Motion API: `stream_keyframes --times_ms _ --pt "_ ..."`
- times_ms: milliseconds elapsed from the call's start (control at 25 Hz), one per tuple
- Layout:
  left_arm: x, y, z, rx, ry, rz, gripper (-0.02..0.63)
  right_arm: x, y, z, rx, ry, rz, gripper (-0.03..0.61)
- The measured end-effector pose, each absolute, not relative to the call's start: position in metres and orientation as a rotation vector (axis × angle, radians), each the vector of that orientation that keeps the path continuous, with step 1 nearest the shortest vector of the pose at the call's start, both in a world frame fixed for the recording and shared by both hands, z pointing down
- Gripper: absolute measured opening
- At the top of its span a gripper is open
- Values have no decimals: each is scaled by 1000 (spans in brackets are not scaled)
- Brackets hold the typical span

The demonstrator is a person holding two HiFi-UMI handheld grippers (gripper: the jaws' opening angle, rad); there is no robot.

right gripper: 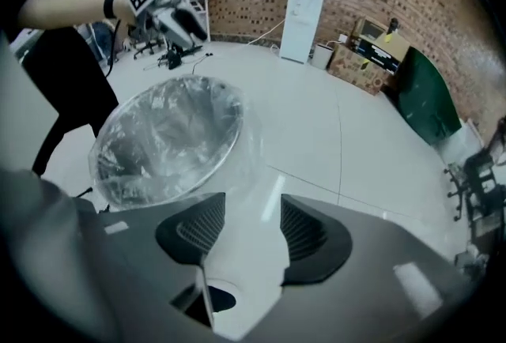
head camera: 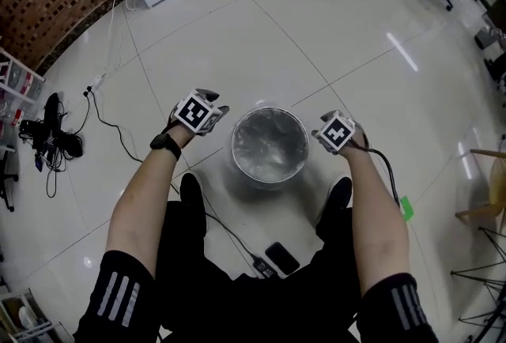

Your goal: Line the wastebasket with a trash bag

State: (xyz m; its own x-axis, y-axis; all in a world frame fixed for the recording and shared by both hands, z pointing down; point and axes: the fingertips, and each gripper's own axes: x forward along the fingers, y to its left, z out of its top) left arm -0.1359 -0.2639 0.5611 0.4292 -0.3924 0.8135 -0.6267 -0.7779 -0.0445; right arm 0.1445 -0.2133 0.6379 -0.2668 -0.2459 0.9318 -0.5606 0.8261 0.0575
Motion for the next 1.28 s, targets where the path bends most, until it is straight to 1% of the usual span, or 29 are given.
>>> stream_keyframes --times_ms 120,200,280,440,480,560,600,720,760,920,1120,1280 --pt "-125 -250 520 2504 -893 1211 181 149 -209 619 682 -1849 294 229" --pt "-119 -238 497 2562 -905 1197 156 135 -214 588 745 -1940 246 229" --pt "-113 -229 477 2616 -950 1198 105 121 -212 556 778 -2019 193 229" --pt "-101 -208 453 2679 -998 1158 101 93 -198 492 807 -2164 78 217" --pt "-98 -202 450 2689 -997 1147 97 86 -193 478 811 -2192 51 204" --pt "-93 -189 443 2712 -1009 1123 82 74 -181 454 806 -2240 5 141" --pt "-91 -184 438 2725 -1023 1102 67 70 -173 445 801 -2260 -16 102" --pt "-86 -173 422 2743 -1079 994 15 62 -153 424 792 -2293 -76 20" --pt "-86 -170 419 2737 -1090 958 1 60 -147 419 789 -2312 -85 6" --pt "-79 -160 413 2732 -1066 891 -5 56 -133 407 811 -2414 -4 6" --pt "-66 -153 406 2753 -987 821 -5 51 -127 416 820 -2492 172 6" --pt "-57 -152 420 2762 -901 887 -5 37 -129 423 768 -2539 206 6"
